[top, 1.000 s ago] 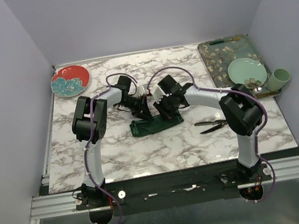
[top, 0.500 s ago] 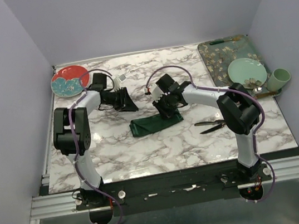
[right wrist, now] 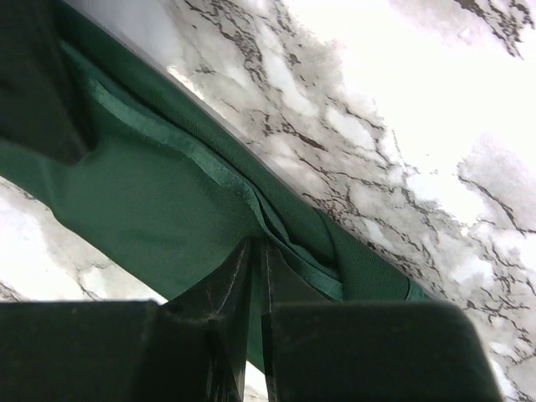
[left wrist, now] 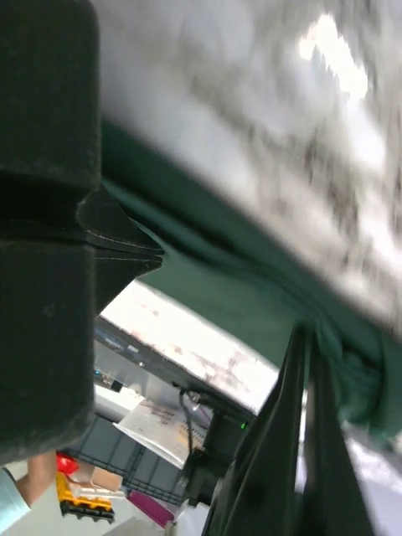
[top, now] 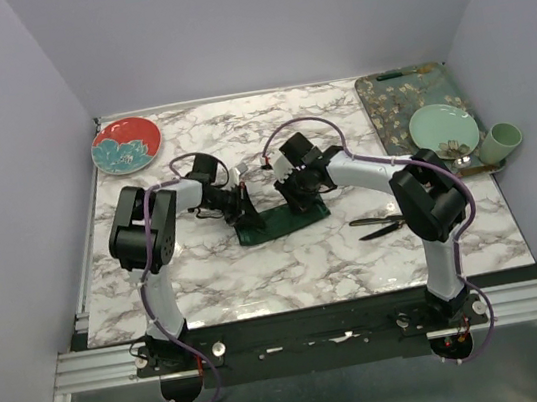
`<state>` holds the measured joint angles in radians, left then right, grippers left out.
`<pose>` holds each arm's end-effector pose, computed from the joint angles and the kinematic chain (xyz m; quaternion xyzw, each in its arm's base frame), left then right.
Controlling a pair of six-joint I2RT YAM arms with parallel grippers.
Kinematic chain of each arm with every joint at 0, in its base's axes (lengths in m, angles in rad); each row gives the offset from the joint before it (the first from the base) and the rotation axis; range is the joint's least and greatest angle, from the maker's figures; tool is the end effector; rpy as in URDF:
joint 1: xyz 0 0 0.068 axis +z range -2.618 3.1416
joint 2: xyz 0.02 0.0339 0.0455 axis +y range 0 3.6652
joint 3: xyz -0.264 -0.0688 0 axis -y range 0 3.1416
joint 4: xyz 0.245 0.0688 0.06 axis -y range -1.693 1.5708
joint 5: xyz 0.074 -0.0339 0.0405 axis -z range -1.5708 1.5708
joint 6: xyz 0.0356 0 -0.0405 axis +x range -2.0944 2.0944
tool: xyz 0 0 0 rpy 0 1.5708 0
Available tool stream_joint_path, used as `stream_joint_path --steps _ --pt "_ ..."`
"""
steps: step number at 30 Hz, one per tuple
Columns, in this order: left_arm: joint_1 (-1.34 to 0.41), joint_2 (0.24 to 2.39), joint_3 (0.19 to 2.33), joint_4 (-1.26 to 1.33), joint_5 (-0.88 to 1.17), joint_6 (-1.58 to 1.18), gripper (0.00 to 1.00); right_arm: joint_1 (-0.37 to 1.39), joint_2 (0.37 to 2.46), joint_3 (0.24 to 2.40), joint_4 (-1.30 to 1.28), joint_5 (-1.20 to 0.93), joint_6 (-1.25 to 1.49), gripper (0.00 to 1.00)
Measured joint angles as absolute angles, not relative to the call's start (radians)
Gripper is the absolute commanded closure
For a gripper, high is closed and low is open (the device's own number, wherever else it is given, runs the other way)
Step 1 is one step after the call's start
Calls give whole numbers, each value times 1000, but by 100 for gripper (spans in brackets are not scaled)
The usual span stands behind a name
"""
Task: Fold the napkin into a case and place the utensils inside
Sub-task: Smooth out the smaller rectangle-folded napkin at the center of the board.
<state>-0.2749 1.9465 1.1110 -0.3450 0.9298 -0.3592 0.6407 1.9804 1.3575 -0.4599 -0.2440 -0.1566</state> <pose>0.3406 -0.1257 0.1295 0.0499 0.8798 -0.4719 0.0276 0.3236 0.2520 0.1656 -0.4010 0.8762 0.1721 0.2045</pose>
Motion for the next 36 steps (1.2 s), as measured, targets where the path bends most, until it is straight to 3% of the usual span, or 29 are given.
stream_joint_path --steps 21,25,28,36 --pt "-271 2041 1172 -396 925 -337 100 654 1925 1304 -486 -41 -214 81" --pt "-271 2043 1189 -418 913 -315 100 654 1911 1290 -487 -31 -219 72" --pt "-270 2046 1206 -442 903 -292 100 652 1890 1290 -517 -38 -220 68" --pt "-270 2073 1261 -504 898 -240 100 643 1802 1390 -571 -276 -198 72"
